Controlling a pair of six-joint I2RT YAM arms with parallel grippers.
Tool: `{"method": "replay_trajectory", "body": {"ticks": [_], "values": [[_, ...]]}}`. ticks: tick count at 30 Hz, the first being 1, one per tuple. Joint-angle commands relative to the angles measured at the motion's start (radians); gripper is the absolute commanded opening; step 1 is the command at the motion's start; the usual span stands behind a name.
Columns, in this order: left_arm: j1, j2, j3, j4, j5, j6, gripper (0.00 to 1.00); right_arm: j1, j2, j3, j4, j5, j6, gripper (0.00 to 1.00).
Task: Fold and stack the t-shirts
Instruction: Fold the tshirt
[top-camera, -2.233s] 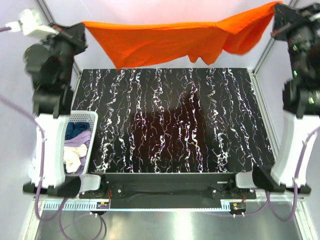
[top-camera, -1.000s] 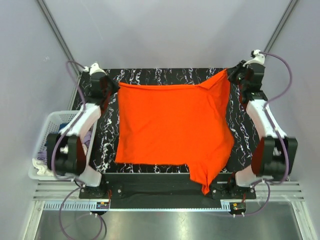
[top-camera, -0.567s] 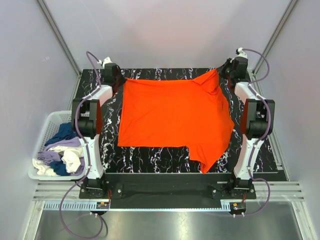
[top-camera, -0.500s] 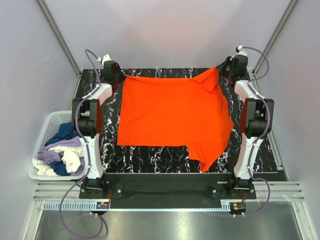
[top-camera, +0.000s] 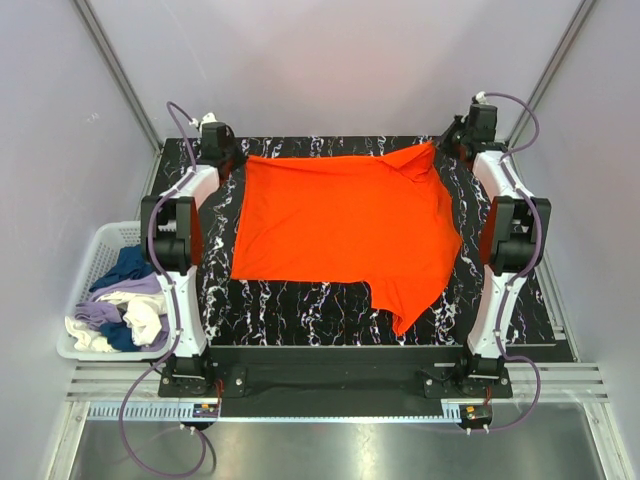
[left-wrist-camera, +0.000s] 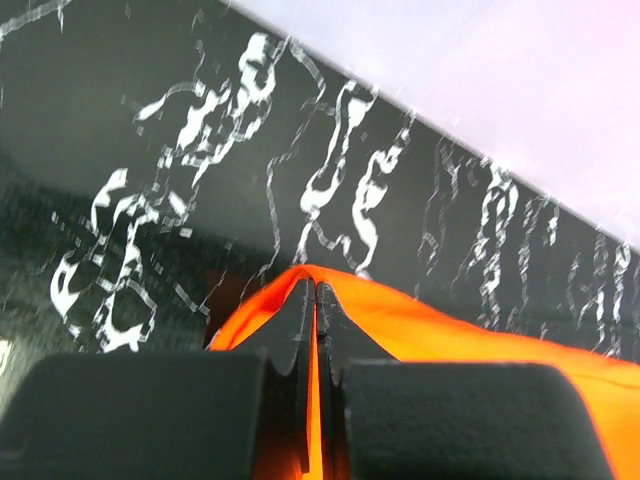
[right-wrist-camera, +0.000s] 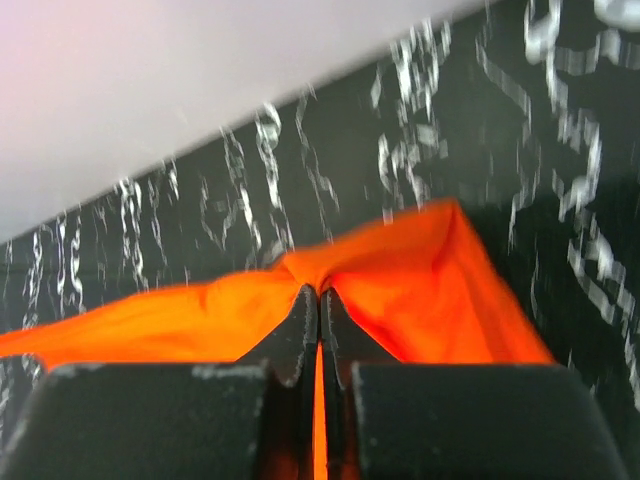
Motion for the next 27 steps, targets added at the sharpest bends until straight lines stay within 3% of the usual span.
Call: {"method": "replay_trajectory", "body": {"ticks": [1, 12, 19, 27], "values": [[0.017, -0.084, -0.029, -0.053, 0.035, 0.001, 0.00, -0.006, -0.138, -0.033, -0.174, -0.045, 0.082, 0.00], [0.026, -0.145, -0.012, -0.384, 0.085, 0.046, 0.00, -0.007, -0.261, -0.103, -0.603, -0.022, 0.091, 0.00], [0.040, -0.135, 0.018, -0.535, 0.127, 0.096, 0.00, -0.010, -0.268, -0.167, -0.661, -0.038, 0.071, 0.00], [0.040, -0.136, -0.063, -0.552, 0.156, 0.113, 0.00, -0.016, -0.303, -0.270, -0.653, -0.046, 0.067, 0.00]]}}
